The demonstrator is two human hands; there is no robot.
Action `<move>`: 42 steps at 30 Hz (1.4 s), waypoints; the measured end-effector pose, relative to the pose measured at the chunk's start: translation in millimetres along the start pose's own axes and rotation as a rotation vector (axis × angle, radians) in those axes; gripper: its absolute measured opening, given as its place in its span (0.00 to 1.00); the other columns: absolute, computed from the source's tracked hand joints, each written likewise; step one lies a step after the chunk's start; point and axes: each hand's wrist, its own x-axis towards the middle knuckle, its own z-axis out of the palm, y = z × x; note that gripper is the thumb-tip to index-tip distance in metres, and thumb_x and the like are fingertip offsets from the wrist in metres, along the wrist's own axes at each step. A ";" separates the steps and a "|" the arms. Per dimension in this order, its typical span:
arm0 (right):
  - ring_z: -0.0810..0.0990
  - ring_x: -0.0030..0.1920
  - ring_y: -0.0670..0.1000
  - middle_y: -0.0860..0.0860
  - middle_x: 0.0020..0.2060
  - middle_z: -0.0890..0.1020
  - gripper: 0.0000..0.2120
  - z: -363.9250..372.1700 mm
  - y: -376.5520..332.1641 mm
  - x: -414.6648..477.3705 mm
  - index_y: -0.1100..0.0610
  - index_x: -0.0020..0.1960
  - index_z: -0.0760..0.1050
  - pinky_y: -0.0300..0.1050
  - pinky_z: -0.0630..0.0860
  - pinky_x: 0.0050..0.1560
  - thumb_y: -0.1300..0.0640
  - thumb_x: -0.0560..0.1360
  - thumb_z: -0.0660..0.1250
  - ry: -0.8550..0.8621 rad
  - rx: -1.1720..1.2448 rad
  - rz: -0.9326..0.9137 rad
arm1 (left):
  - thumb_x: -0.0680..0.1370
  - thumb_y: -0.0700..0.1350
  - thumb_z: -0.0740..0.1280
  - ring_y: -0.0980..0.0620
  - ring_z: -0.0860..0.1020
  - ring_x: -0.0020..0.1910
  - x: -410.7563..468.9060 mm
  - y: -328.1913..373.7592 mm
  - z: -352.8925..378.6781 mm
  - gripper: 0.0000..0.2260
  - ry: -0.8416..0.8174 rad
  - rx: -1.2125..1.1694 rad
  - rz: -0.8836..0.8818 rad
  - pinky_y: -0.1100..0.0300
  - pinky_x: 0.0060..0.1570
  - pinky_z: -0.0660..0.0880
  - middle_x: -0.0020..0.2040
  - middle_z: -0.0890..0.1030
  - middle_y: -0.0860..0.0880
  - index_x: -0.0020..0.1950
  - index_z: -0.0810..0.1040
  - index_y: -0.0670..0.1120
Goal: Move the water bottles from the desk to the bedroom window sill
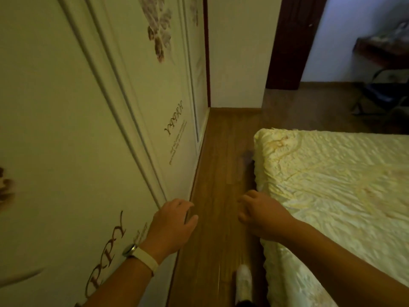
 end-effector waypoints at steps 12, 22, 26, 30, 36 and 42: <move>0.75 0.59 0.53 0.51 0.62 0.74 0.20 -37.2 131.1 146.0 0.52 0.66 0.71 0.52 0.74 0.59 0.43 0.80 0.57 0.045 0.101 0.075 | 0.80 0.58 0.59 0.52 0.67 0.70 220.0 60.4 16.4 0.21 -0.141 0.110 0.070 0.54 0.68 0.67 0.71 0.70 0.53 0.72 0.70 0.54; 0.75 0.60 0.54 0.51 0.63 0.74 0.20 -113.8 238.9 231.3 0.51 0.68 0.70 0.51 0.75 0.59 0.43 0.80 0.58 0.110 0.128 0.158 | 0.81 0.56 0.61 0.53 0.67 0.70 361.7 143.4 4.6 0.19 -0.201 -0.069 0.110 0.57 0.67 0.66 0.71 0.69 0.53 0.72 0.70 0.54; 0.75 0.59 0.53 0.50 0.62 0.75 0.19 -136.1 260.7 260.6 0.51 0.66 0.72 0.49 0.75 0.58 0.43 0.80 0.57 0.161 0.120 0.160 | 0.81 0.58 0.59 0.53 0.66 0.71 406.4 153.2 -6.4 0.21 -0.132 0.053 0.182 0.56 0.69 0.64 0.72 0.69 0.54 0.73 0.68 0.55; 0.75 0.59 0.53 0.50 0.62 0.75 0.19 -147.7 276.3 300.1 0.51 0.66 0.72 0.49 0.75 0.57 0.43 0.80 0.57 0.164 0.106 0.179 | 0.82 0.58 0.58 0.53 0.64 0.72 455.9 153.1 -2.7 0.21 -0.131 0.080 0.221 0.53 0.71 0.63 0.74 0.68 0.54 0.74 0.67 0.54; 0.75 0.61 0.53 0.49 0.64 0.75 0.21 -150.7 298.2 380.8 0.48 0.70 0.69 0.49 0.74 0.59 0.42 0.80 0.57 0.095 0.067 0.220 | 0.81 0.59 0.58 0.52 0.64 0.73 550.3 137.6 19.5 0.22 -0.239 0.020 0.215 0.50 0.73 0.64 0.74 0.67 0.54 0.74 0.66 0.56; 0.75 0.62 0.52 0.48 0.64 0.75 0.22 -181.0 314.2 486.5 0.47 0.71 0.68 0.50 0.75 0.59 0.42 0.80 0.57 0.060 0.049 0.271 | 0.81 0.57 0.61 0.52 0.66 0.72 669.0 119.8 13.7 0.21 -0.319 -0.132 0.181 0.48 0.71 0.67 0.74 0.67 0.55 0.73 0.67 0.57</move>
